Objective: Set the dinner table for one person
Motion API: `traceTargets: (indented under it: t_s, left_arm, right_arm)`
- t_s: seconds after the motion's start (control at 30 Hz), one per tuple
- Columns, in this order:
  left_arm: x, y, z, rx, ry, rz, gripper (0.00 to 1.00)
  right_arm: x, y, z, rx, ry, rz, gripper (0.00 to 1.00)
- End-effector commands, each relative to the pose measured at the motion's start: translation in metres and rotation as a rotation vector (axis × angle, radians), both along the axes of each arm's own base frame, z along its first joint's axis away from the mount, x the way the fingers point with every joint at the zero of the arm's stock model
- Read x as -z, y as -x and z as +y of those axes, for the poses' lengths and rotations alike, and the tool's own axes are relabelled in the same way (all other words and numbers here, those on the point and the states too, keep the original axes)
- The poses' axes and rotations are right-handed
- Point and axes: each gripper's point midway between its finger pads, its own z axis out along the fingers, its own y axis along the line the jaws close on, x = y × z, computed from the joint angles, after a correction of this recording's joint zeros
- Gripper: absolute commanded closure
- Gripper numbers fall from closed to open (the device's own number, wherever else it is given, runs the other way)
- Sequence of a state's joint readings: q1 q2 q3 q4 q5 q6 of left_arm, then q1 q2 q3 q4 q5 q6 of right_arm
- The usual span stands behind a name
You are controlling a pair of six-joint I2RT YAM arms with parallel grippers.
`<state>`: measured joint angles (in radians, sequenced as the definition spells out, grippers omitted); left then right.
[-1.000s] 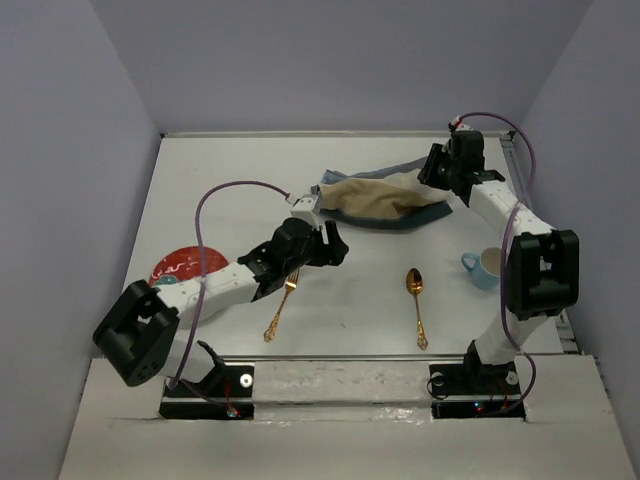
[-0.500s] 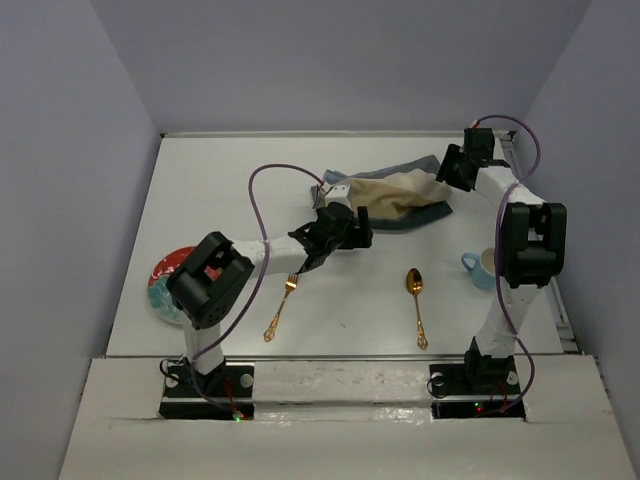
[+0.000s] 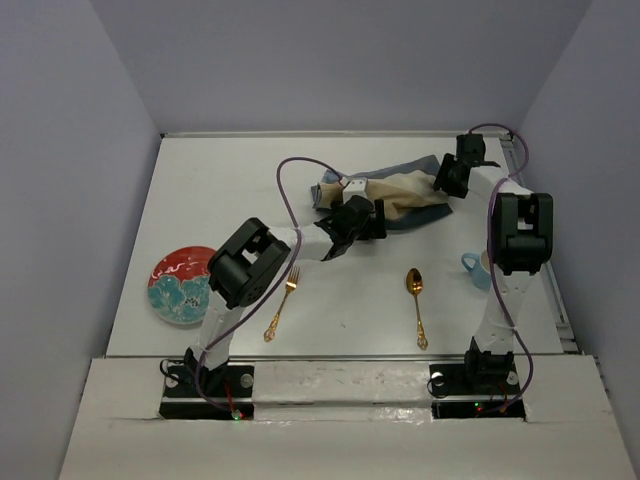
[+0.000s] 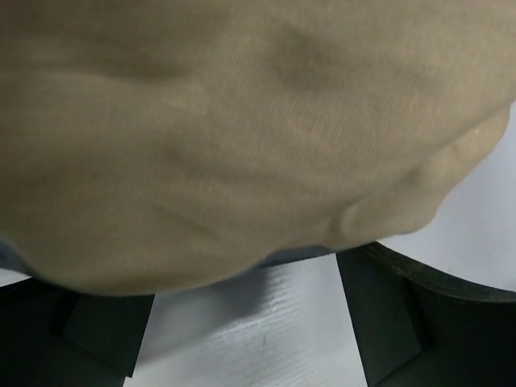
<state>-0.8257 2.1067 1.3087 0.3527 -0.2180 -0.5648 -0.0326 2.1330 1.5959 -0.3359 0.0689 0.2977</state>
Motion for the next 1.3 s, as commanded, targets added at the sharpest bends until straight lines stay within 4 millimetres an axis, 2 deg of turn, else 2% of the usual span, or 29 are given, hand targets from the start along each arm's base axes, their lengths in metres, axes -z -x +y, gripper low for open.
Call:
traceTargets:
  t_s: [0.0, 0.13, 0.23, 0.27, 0.37, 0.4, 0.5, 0.53, 0.57, 0.63, 0.67, 0.7, 0.77, 0.8, 0.83, 0.9, 0.97, 1.0, 1.07, 1.1, 1.13, 1.17, 1.2, 1.23, 1.27]
  left_arm:
    - [-0.029, -0.023, -0.013, -0.065, 0.041, -0.084, 0.01]
    - [-0.023, -0.033, -0.013, -0.109, 0.046, -0.084, 0.02]
    - [-0.025, -0.038, -0.009, -0.157, 0.051, -0.106, 0.10]
    - [-0.024, -0.041, -0.008, -0.169, 0.046, -0.114, 0.19]
    - [-0.030, -0.048, 0.000, -0.213, 0.027, -0.147, 0.43]
    - [-0.031, -0.051, 0.004, -0.223, 0.021, -0.154, 0.50]
    - [-0.036, -0.057, 0.016, -0.252, 0.007, -0.174, 0.70]
    - [-0.037, -0.059, 0.019, -0.260, 0.006, -0.176, 0.77]
    - [-0.039, -0.062, 0.024, -0.270, 0.008, -0.178, 0.88]
    - [-0.039, -0.069, 0.036, -0.284, 0.006, -0.177, 1.00]
    - [-0.042, -0.074, 0.044, -0.297, 0.003, -0.182, 1.00]
    - [-0.047, -0.075, 0.050, -0.301, 0.004, -0.188, 1.00]
    - [-0.052, -0.077, 0.059, -0.301, -0.021, -0.210, 1.00]
    - [-0.055, -0.082, 0.070, -0.322, -0.031, -0.218, 1.00]
    - [-0.061, -0.083, 0.077, -0.328, -0.028, -0.223, 1.00]
    - [-0.066, -0.092, 0.095, -0.339, -0.019, -0.225, 1.00]
    - [-0.081, -0.099, 0.107, -0.347, -0.015, -0.248, 1.00]
    - [-0.086, -0.103, 0.114, -0.346, -0.028, -0.259, 1.00]
    - [-0.102, -0.111, 0.133, -0.365, -0.025, -0.280, 1.00]
    - [-0.115, -0.115, 0.140, -0.371, -0.013, -0.298, 1.00]
    - [-0.120, -0.122, 0.154, -0.391, -0.016, -0.304, 1.00]
    - [-0.126, -0.127, 0.161, -0.398, -0.014, -0.309, 1.00]
    - [-0.127, -0.129, 0.166, -0.396, -0.025, -0.298, 1.00]
    - [-0.142, -0.138, 0.170, -0.393, -0.028, -0.320, 1.00]
    - [-0.146, -0.143, 0.175, -0.393, -0.039, -0.318, 1.00]
  right_arm:
    - [-0.010, -0.008, -0.017, 0.045, 0.066, -0.024, 0.48]
    - [-0.013, -0.006, -0.028, 0.083, 0.092, -0.028, 0.44]
    - [-0.010, -0.008, -0.024, 0.064, 0.070, -0.026, 0.42]
    - [-0.004, -0.008, -0.016, 0.041, 0.038, -0.015, 0.44]
    - [-0.005, -0.008, -0.011, 0.028, 0.012, -0.018, 0.51]
    - [-0.009, -0.010, -0.006, 0.012, -0.014, -0.029, 0.61]
    - [-0.016, -0.013, 0.010, -0.041, -0.085, -0.047, 0.73]
    - [-0.017, -0.013, 0.011, -0.045, -0.092, -0.049, 0.77]
    - [-0.017, -0.013, 0.012, -0.044, -0.095, -0.049, 0.82]
    - [-0.016, -0.009, 0.013, -0.042, -0.105, -0.043, 0.92]
    - [-0.014, -0.006, 0.018, -0.051, -0.126, -0.037, 0.99]
    - [-0.015, -0.005, 0.020, -0.053, -0.138, -0.039, 1.00]
    - [-0.017, -0.002, 0.026, -0.065, -0.168, -0.049, 1.00]
    - [-0.018, -0.002, 0.031, -0.075, -0.196, -0.059, 1.00]
    - [-0.014, 0.006, 0.038, -0.085, -0.203, -0.048, 1.00]
    - [-0.018, 0.016, 0.052, -0.104, -0.206, -0.055, 1.00]
    - [-0.024, 0.024, 0.065, -0.126, -0.218, -0.065, 1.00]
    - [-0.036, 0.025, 0.074, -0.144, -0.227, -0.100, 1.00]
    - [-0.037, 0.045, 0.111, -0.206, -0.238, -0.099, 1.00]
    - [-0.037, 0.052, 0.121, -0.224, -0.238, -0.099, 1.00]
    - [-0.037, 0.058, 0.129, -0.237, -0.234, -0.102, 1.00]
    - [-0.027, 0.071, 0.137, -0.246, -0.232, -0.079, 1.00]
    - [-0.036, 0.072, 0.145, -0.256, -0.245, -0.112, 1.00]
    - [-0.037, 0.077, 0.157, -0.282, -0.257, -0.118, 1.00]
    - [-0.040, 0.081, 0.163, -0.292, -0.265, -0.128, 1.00]
